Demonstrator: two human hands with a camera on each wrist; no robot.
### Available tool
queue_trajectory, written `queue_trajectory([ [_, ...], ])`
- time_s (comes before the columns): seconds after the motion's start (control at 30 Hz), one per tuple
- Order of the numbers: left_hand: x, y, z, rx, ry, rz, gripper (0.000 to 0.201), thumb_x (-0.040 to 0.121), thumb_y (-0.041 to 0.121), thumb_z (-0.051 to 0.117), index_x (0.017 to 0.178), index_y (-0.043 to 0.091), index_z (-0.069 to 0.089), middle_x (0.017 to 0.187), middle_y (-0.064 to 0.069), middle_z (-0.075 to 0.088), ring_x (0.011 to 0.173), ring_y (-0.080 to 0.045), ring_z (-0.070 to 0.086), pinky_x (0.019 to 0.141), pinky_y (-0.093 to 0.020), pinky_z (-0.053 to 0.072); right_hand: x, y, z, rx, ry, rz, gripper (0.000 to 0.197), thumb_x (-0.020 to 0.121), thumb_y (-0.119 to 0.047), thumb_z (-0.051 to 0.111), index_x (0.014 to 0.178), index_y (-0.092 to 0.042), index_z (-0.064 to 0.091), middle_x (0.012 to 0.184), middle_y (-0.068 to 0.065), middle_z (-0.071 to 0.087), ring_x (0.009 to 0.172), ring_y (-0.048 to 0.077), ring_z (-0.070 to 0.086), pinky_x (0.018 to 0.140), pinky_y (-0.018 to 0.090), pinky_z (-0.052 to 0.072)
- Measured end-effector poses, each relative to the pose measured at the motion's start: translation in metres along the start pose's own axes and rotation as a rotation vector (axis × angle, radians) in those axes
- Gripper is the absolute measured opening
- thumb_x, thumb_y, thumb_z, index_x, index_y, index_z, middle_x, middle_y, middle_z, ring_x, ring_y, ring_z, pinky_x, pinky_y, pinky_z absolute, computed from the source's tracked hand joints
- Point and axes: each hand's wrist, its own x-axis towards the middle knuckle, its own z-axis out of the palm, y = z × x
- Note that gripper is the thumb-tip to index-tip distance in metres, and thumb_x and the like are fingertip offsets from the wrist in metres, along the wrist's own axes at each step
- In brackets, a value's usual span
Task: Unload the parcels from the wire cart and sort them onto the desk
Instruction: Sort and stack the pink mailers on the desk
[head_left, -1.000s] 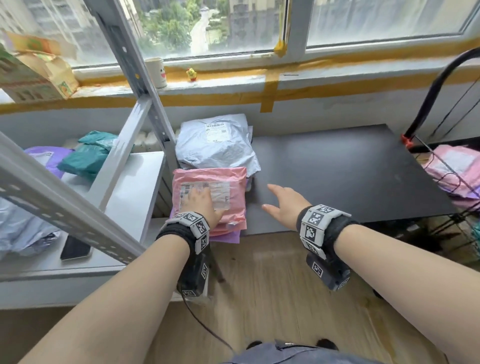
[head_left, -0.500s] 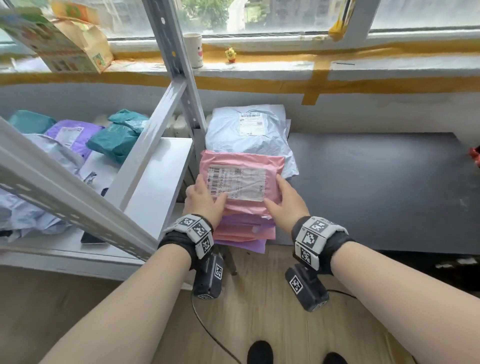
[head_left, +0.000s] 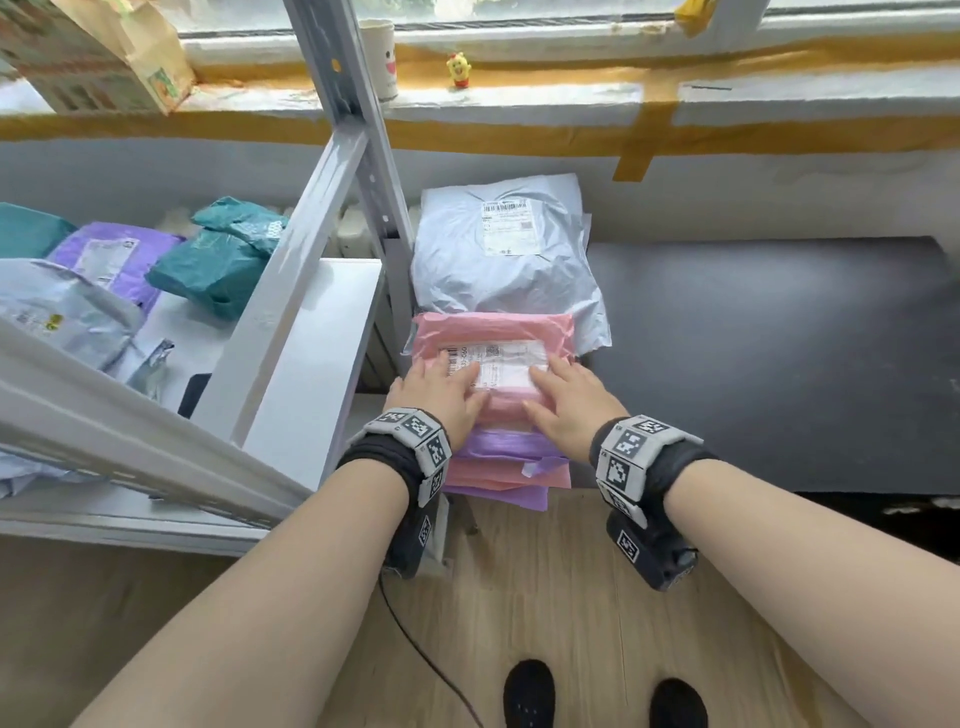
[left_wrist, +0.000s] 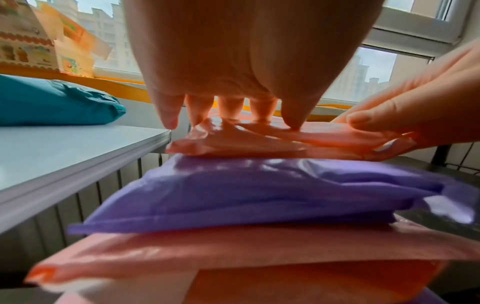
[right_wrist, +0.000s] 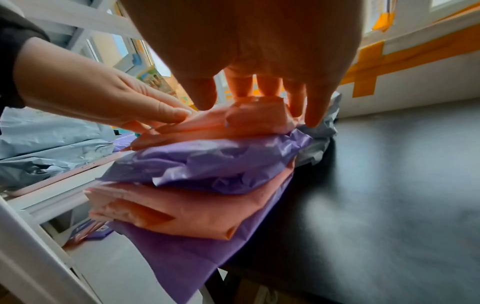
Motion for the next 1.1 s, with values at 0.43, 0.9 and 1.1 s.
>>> queue_trajectory([
  [0.43,-0.019,0.006,-0.018,-0.014,0.106,-0.061,0.051,0.099,0.037,0.033,0.148,0.033,0.019,0.159,-0.010,0.008,0.145,-0.032,0.011,0.117,-0.046,0.015,-0.009,0.001,-0.016,0.162,0.078,-0.012,0.061,0.096,-0.039,0.044,0.149,-0.021,0.021,0.159,0.003,0.004,0.146,0.022,0.011,0.119,0.036,0.015],
  [0.9,-0.022,0.144,-0.083,0.023,0.169,0.275,0.041,0.098,0.033,0.037,0.137,0.019,0.044,0.135,-0.011,0.052,0.123,-0.030,0.050,0.102,-0.039,0.040,-0.098,0.082,-0.093,0.212,0.308,0.260,0.051,0.094,-0.038,0.047,0.141,-0.017,0.038,0.140,0.014,0.044,0.132,0.031,0.037,0.109,0.038,0.032],
  [1.1,-0.028,0.269,-0.097,0.029,0.156,0.474,0.041,0.099,0.034,0.035,0.137,0.022,0.043,0.138,-0.008,0.048,0.125,-0.030,0.046,0.103,-0.042,0.040,-0.174,0.175,-0.129,0.236,0.390,0.458,0.048,0.091,-0.031,0.052,0.136,-0.018,0.043,0.138,0.011,0.044,0.127,0.029,0.042,0.106,0.037,0.037],
])
